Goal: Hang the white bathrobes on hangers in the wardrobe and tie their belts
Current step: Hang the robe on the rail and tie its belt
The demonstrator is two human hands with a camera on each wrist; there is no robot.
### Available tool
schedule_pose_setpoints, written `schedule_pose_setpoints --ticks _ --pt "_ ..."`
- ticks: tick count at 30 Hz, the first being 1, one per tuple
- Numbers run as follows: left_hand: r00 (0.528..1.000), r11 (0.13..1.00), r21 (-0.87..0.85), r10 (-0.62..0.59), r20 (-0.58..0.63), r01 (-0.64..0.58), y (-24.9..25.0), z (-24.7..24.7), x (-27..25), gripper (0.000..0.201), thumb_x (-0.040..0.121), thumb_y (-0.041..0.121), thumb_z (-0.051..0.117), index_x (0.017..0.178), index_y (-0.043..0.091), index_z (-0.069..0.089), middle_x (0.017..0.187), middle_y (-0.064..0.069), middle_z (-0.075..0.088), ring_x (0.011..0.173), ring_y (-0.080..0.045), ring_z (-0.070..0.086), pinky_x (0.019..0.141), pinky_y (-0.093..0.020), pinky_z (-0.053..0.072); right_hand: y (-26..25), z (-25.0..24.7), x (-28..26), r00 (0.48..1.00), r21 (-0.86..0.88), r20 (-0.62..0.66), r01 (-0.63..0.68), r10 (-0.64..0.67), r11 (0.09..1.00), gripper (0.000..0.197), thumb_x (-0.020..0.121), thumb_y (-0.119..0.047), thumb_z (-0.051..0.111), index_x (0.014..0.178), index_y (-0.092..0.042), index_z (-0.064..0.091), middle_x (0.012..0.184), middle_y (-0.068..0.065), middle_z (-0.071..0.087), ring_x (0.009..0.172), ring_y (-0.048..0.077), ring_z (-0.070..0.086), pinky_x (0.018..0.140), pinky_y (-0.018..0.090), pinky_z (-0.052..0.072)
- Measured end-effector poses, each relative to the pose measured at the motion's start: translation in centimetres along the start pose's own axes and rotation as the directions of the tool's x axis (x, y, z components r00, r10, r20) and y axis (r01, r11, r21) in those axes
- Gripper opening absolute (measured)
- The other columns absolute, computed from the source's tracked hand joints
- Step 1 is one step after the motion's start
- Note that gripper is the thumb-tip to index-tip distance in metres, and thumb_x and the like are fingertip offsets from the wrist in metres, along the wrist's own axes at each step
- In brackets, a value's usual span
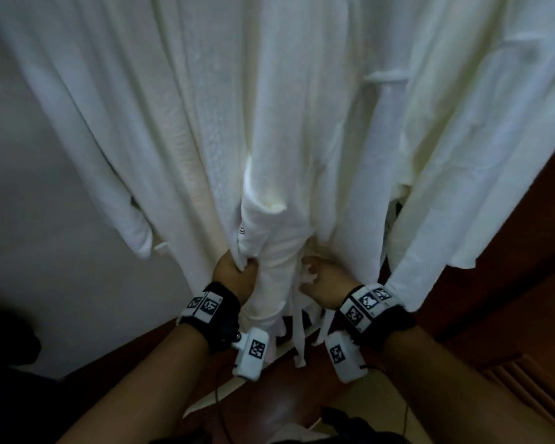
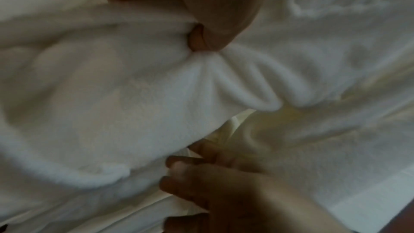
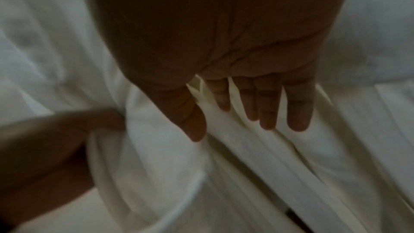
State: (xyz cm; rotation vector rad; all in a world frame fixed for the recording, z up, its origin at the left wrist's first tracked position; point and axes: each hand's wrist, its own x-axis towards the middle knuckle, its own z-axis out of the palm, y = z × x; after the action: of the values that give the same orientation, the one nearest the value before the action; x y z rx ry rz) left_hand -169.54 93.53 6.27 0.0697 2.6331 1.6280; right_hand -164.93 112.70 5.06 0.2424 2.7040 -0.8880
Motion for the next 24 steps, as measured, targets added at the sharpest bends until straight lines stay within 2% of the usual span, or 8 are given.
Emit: schedule_pose_setpoints --ticks 2,5,8,10,14,17,22,24 --pt "1.0 0.999 0.038 0.004 -0.002 -0.004 -0.2 -0.2 -0.4 0.024 0.092 0.01 0.056 0.113 0.002 0.062 0.1 -0.006 0.059 0.094 -0.017 0.053 0.077 -0.021 0.037 -0.3 1.6 0.8 0.996 0.026 0.091 -0.009 0.006 1.0 0.069 0.082 -0.036 0.063 0.145 -0.02 0.036 0.134 0.01 0.052 0.119 0.03 0.053 0.099 0.039 0.047" --pt "1.0 0.997 0.07 -0.025 -0.013 0.026 -0.5 -0.7 -1.1 0.027 0.092 0.013 0.055 0.118 0.004 0.06 0.109 -0.009 0.062 0.103 -0.022 0.057 0.08 -0.022 0.036 -0.5 3.2 1.8 0.989 0.015 0.131 0.063 -0.064 0.998 0.042 0.087 -0.033 0.06 0.121 -0.009 0.055 0.119 0.014 0.061 0.111 0.032 0.059 0.093 0.041 0.05" --pt "0.998 0.986 0.156 -0.046 -0.034 0.051 -1.3 -1.3 -1.4 0.029 0.093 0.015 0.055 0.119 0.005 0.06 0.119 -0.017 0.063 0.112 -0.032 0.057 0.083 -0.022 0.036 -0.7 3.0 1.4 0.991 0.06 0.113 0.061 -0.068 0.996 0.054 0.087 -0.043 0.061 0.132 -0.016 0.05 0.132 0.005 0.055 0.123 0.026 0.051 0.101 0.032 0.041" --pt "0.996 0.975 0.208 -0.066 -0.053 0.075 -1.7 -1.6 -1.4 0.031 0.093 0.018 0.055 0.121 0.006 0.06 0.122 -0.018 0.062 0.114 -0.033 0.056 0.085 -0.021 0.035 -1.0 1.8 0.0 0.992 0.068 0.119 0.044 -0.051 0.997 0.048 0.091 -0.044 0.058 0.13 -0.017 0.051 0.122 -0.002 0.056 0.12 0.018 0.049 0.094 0.025 0.036" --pt "0.986 0.948 0.272 -0.146 -0.08 0.162 -1.9 -1.5 -1.7 0.033 0.094 0.023 0.054 0.119 0.002 0.06 0.123 -0.021 0.061 0.115 -0.036 0.055 0.086 -0.022 0.037 -1.2 -1.3 -3.5 0.987 0.395 0.161 -0.079 0.015 0.915 0.031 0.091 -0.041 0.062 0.11 -0.017 0.062 0.086 -0.002 0.067 0.085 0.018 0.069 0.071 0.026 0.053" --pt "0.986 0.937 0.312 -0.13 -0.103 0.156 -1.2 -0.8 -1.6 0.033 0.095 0.022 0.052 0.116 -0.002 0.06 0.121 -0.025 0.061 0.112 -0.04 0.056 0.091 -0.033 0.044 -1.4 -4.3 -6.3 0.984 0.599 0.176 -0.099 -0.01 0.795 0.018 0.094 -0.027 0.06 0.085 -0.011 0.064 0.054 -0.002 0.064 0.044 0.007 0.059 0.048 0.021 0.05" --pt "0.994 0.929 0.355 -0.077 -0.084 0.102 0.3 1.7 -1.4 0.028 0.095 0.019 0.05 0.112 -0.001 0.059 0.119 -0.025 0.061 0.112 -0.04 0.055 0.089 -0.031 0.04 0.1 -8.4 -8.7 0.989 0.64 -0.045 0.136 -0.139 0.756 0.021 0.084 -0.014 0.069 0.103 -0.008 0.062 0.088 0.016 0.069 0.05 0.023 0.061 0.054 0.036 0.052" --pt "0.996 0.939 0.332 -0.07 -0.063 0.087 0.7 2.9 -1.7 0.032 0.095 0.019 0.051 0.119 0.0 0.057 0.123 -0.024 0.059 0.114 -0.039 0.054 0.09 -0.031 0.041 1.1 -8.1 -8.8 0.985 0.55 -0.035 0.158 -0.167 0.82 0.019 0.085 -0.006 0.065 0.103 -0.01 0.06 0.083 0.009 0.069 0.049 0.025 0.062 0.054 0.041 0.053"
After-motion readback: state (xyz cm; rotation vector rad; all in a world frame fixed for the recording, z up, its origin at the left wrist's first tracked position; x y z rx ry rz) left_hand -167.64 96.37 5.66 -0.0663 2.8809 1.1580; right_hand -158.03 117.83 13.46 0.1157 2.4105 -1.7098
